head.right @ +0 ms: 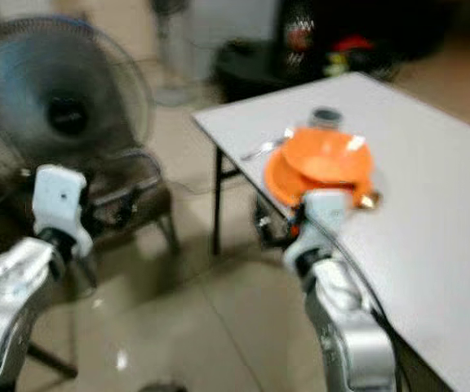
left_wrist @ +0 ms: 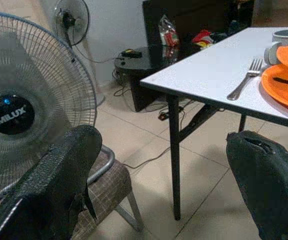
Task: Setting the table
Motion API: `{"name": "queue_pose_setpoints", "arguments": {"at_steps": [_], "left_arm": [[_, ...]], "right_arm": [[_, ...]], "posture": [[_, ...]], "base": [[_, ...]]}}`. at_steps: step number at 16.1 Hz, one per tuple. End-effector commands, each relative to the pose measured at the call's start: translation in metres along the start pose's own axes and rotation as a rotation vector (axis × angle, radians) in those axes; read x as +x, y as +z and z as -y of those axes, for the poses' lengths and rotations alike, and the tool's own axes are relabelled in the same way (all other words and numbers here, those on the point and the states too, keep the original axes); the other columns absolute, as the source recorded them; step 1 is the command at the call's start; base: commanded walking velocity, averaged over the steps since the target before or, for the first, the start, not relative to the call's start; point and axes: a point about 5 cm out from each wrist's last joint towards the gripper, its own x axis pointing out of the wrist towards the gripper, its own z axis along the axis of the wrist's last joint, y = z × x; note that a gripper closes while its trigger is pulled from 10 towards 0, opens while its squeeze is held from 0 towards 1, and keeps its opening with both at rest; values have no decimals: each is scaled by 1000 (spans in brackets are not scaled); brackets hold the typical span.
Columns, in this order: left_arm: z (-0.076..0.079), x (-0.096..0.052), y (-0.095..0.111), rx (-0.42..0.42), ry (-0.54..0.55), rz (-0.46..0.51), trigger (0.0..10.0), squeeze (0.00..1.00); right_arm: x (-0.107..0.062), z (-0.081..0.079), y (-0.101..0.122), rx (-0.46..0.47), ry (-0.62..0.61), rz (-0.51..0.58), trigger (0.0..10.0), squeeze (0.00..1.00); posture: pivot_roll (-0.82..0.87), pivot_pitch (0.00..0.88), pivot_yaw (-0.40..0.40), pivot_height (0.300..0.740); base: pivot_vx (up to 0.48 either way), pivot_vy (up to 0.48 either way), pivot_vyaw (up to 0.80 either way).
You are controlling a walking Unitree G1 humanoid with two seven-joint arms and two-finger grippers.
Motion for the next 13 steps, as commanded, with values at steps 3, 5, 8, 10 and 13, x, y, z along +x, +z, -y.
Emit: {"name": "queue_pose_setpoints", "arguments": {"at_steps": [3,5,8,10,13], "left_arm": [[-1,-1,-2,-9,9,5,10000,129],[0,-3,-5,-15,14,-4,10000,125],[-5,-9,-12,-12,55,-22,10000,129],[-3,-12,-10,-11,48,-16,10000,129],[-3,-8,-6,4,31,-7,10000,129]], "right_arm": [[-2,18,6,-60,-6,-6,10000,0],[-3,20,8,-76,14,-11,10000,0],[-2,20,7,-69,20,-18,10000,0],[-3,15,5,-32,21,-9,10000,0],[-3,7,4,18,28,6,10000,0]], "posture": [[105,0,32,740],[117,0,5,740],[124,0,-18,740],[130,0,-22,740],[130,0,-2,740]], "base": [[0,345,0],[0,347,0],[0,347,0],[0,347,0],[0,344,321]]}}
